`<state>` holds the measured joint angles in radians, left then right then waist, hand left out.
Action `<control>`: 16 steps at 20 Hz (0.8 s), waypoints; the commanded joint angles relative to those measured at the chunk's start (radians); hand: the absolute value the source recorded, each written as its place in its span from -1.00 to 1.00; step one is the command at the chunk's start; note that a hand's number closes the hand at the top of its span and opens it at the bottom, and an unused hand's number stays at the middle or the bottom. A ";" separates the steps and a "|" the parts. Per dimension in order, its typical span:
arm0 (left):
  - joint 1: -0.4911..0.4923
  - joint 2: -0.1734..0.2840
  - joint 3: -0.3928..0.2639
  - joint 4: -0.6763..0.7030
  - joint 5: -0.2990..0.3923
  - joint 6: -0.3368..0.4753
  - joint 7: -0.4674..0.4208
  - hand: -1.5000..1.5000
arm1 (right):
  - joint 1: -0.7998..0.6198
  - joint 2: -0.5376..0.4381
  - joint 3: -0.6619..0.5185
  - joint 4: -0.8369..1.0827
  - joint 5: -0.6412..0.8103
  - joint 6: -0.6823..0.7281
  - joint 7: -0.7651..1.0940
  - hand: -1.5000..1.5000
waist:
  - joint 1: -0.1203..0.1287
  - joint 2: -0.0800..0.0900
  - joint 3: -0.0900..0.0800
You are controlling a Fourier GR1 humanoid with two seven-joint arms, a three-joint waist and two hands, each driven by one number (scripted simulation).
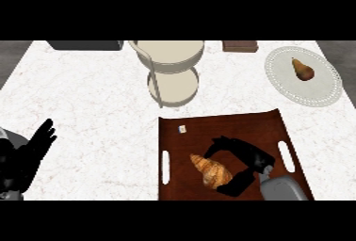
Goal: Pick the croissant from the tray and place it in the tiered basket
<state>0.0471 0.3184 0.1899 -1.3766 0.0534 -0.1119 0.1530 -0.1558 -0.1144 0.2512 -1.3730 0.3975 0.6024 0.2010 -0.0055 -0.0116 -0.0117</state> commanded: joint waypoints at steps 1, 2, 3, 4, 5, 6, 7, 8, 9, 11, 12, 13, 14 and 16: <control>-0.004 -0.030 -0.015 -0.002 -0.029 0.024 -0.013 0.00 | -0.006 0.084 0.043 0.074 0.035 -0.074 -0.074 1.00 | 0.010 0.012 0.012; -0.023 -0.020 -0.004 0.000 -0.019 0.013 0.006 0.00 | 0.019 0.063 0.023 0.022 0.027 -0.070 -0.065 1.00 | 0.007 0.011 0.012; -0.056 -0.027 -0.003 0.095 -0.046 0.027 -0.044 0.00 | -0.037 0.042 -0.029 0.076 0.005 -0.055 -0.094 1.00 | 0.006 0.013 0.012; -0.012 -0.050 -0.020 0.030 -0.061 0.048 -0.040 0.00 | 0.010 0.081 0.004 0.053 0.031 -0.100 -0.068 1.00 | 0.007 0.012 0.012; 0.022 0.003 0.011 -0.046 -0.003 -0.021 0.008 0.00 | 0.016 0.076 -0.017 0.055 0.029 -0.127 -0.097 1.00 | 0.011 0.011 0.012; 0.011 -0.028 -0.006 0.016 -0.042 0.003 -0.036 0.00 | 0.061 0.066 -0.009 -0.054 0.018 -0.099 -0.036 1.00 | 0.005 0.011 0.012; -0.026 0.032 0.048 0.059 -0.002 -0.044 -0.033 0.00 | 0.008 0.059 -0.065 -0.036 -0.012 -0.088 -0.014 1.00 | 0.005 0.011 0.012; -0.009 -0.004 0.013 0.045 -0.024 -0.016 -0.052 0.00 | -0.011 0.111 0.166 -0.031 0.039 -0.356 0.110 1.00 | 0.018 0.011 0.011; -0.025 -0.010 -0.003 0.030 -0.024 -0.015 -0.027 0.00 | -0.068 0.111 0.209 -0.051 0.103 -0.415 0.183 1.00 | 0.038 0.008 0.010; -0.042 -0.013 -0.020 0.021 -0.031 -0.016 -0.009 0.00 | -0.143 0.112 0.238 -0.056 0.201 -0.430 0.274 1.00 | 0.069 -0.001 0.004; -0.040 -0.006 -0.019 0.022 -0.027 -0.026 -0.006 0.00 | -0.173 0.113 0.238 -0.054 0.244 -0.447 0.315 1.00 | 0.079 -0.008 -0.001; -0.040 -0.007 -0.024 0.023 -0.031 -0.028 -0.008 0.00 | -0.194 0.113 0.255 -0.052 0.282 -0.456 0.337 1.00 | 0.087 -0.015 -0.006; -0.038 -0.010 -0.027 0.031 -0.034 -0.027 -0.012 0.00 | -0.221 0.113 0.272 -0.048 0.302 -0.481 0.382 1.00 | 0.097 -0.011 -0.006; -0.041 -0.017 -0.044 0.026 -0.040 -0.032 -0.002 0.00 | -0.270 0.114 0.306 -0.037 0.344 -0.529 0.472 1.00 | 0.113 -0.009 -0.003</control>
<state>0.0132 0.3073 0.1650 -1.3507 0.0210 -0.1362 0.1421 -0.3382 -0.0092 0.4882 -1.4167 0.6479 0.1662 0.5270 0.0755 -0.0185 -0.0130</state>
